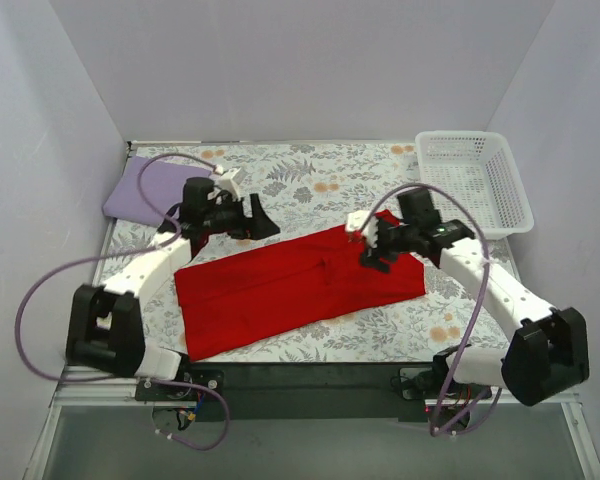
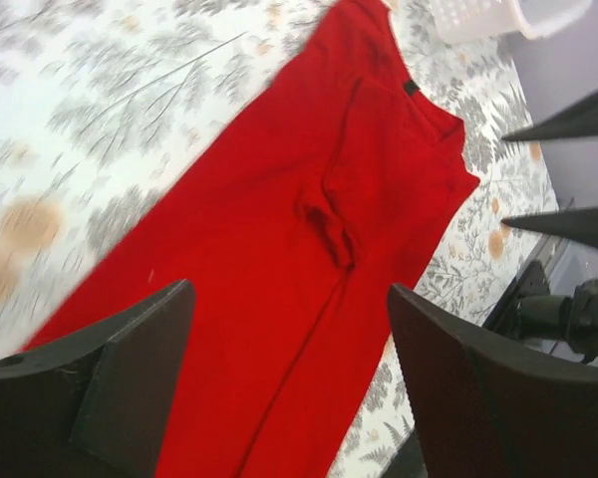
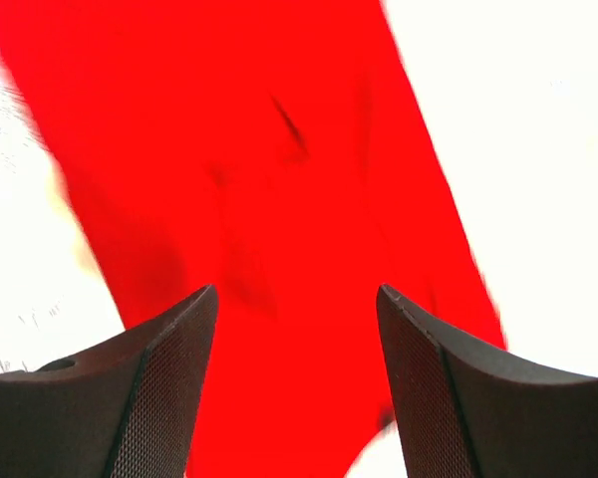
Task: Fold and stack the t-shirts
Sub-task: Fold the tshirt
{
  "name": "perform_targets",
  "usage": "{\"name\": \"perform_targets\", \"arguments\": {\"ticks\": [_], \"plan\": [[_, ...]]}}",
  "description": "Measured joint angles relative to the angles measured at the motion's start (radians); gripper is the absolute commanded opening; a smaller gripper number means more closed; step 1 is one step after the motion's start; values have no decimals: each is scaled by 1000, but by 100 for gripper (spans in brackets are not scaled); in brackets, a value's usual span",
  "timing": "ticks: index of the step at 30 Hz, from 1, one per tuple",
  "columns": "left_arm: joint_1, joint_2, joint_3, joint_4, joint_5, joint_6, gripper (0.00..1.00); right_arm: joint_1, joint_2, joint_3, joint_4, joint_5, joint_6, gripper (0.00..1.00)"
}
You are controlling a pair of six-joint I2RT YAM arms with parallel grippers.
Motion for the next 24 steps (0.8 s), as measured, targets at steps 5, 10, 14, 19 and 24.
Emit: {"name": "perform_targets", "arguments": {"ticks": [5,10,14,19,24], "plan": [[-134,341,257,35,49,87,72,-496,-136,-118,-18,-244,40,73],[-230,609,487,24,53,161,72,-729,-206,-222,-26,-408,97,73],[-286,786,656,13,38,185,71,-775,-206,-227,-24,-491,124,73],[-332,956,846,-31,28,196,63,-788,-206,-227,-25,-544,141,73],[-357,1075,995,-85,3,215,61,-797,-206,-227,-25,-576,156,73]]}}
